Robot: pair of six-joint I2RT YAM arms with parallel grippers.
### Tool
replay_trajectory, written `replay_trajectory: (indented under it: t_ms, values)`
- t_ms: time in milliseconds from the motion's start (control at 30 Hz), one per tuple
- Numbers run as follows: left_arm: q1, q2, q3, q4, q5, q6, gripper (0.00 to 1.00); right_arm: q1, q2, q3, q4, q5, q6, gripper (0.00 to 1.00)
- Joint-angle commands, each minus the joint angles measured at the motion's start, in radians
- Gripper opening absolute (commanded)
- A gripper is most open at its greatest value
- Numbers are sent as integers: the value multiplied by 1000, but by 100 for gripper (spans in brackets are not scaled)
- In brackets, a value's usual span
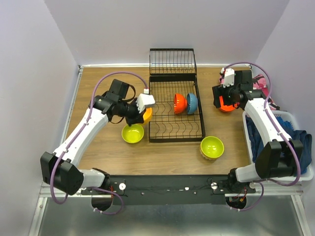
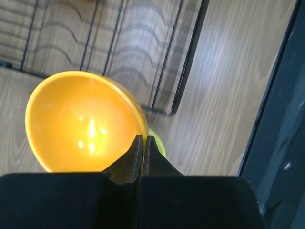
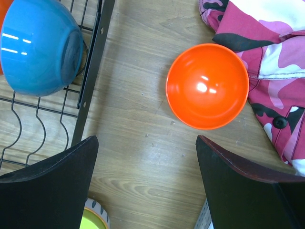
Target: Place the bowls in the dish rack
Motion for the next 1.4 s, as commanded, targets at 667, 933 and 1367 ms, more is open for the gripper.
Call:
replay_trajectory:
  t_ms: [667, 933, 1367]
  values:
    - [145, 601, -182, 2031, 335, -1929, 0, -6, 118, 195, -174, 159, -4, 91]
    - [143, 723, -157, 2183, 292, -2050, 0, -5, 134, 197, -197, 196, 3, 91]
    - [123, 815, -146, 2190, 231, -2069, 0, -6, 186, 253, -211, 186, 11, 91]
